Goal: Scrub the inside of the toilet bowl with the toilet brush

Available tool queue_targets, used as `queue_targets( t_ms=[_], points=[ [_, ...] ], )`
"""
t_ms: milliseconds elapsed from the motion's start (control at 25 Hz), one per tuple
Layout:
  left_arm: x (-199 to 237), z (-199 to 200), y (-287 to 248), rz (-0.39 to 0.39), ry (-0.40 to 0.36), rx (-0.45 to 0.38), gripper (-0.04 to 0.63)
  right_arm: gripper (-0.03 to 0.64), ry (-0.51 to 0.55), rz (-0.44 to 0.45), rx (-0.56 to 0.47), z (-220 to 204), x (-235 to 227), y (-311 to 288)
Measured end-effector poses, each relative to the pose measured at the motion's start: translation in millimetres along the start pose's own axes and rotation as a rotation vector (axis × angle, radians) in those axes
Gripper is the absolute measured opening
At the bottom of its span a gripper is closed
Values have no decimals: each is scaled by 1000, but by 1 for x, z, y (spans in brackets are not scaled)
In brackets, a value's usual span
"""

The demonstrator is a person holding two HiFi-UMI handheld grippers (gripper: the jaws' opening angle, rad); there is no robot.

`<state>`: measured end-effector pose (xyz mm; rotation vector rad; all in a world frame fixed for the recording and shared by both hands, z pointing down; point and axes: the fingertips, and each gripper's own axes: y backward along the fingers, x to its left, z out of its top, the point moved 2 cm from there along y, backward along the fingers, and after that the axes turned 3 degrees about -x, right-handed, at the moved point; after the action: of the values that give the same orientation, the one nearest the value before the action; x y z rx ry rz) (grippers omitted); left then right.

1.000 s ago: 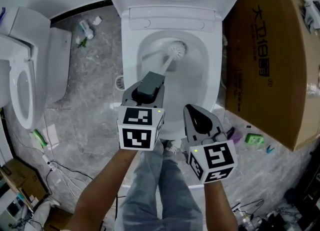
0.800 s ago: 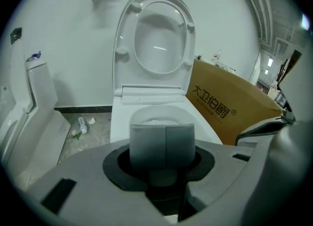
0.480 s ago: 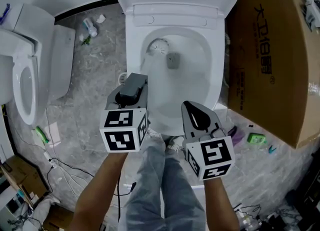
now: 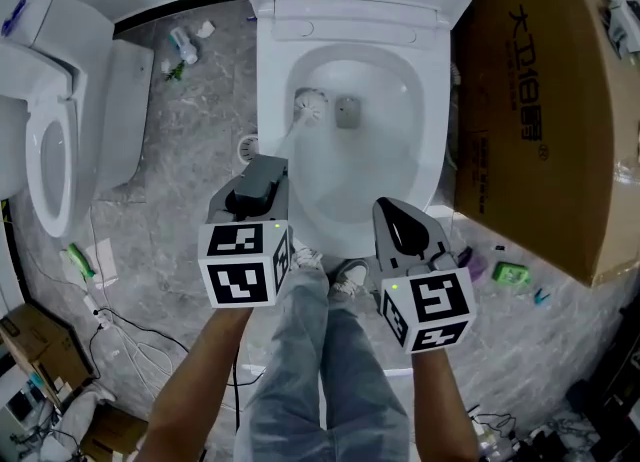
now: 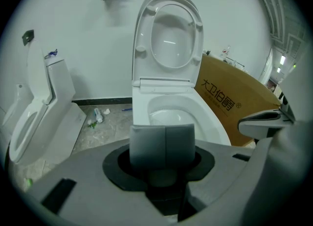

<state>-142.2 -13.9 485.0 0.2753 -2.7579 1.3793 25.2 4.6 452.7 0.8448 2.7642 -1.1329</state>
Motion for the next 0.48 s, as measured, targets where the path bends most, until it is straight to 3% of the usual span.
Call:
queue_targets(
  t_ms=[240, 480],
  points=[
    [-8, -20, 16, -6, -31, 47, 152, 0, -12, -31, 1, -8, -5, 8],
    [-20, -45, 29, -37, -15, 96, 152, 0, -13, -39, -6, -7, -8, 14]
  ],
)
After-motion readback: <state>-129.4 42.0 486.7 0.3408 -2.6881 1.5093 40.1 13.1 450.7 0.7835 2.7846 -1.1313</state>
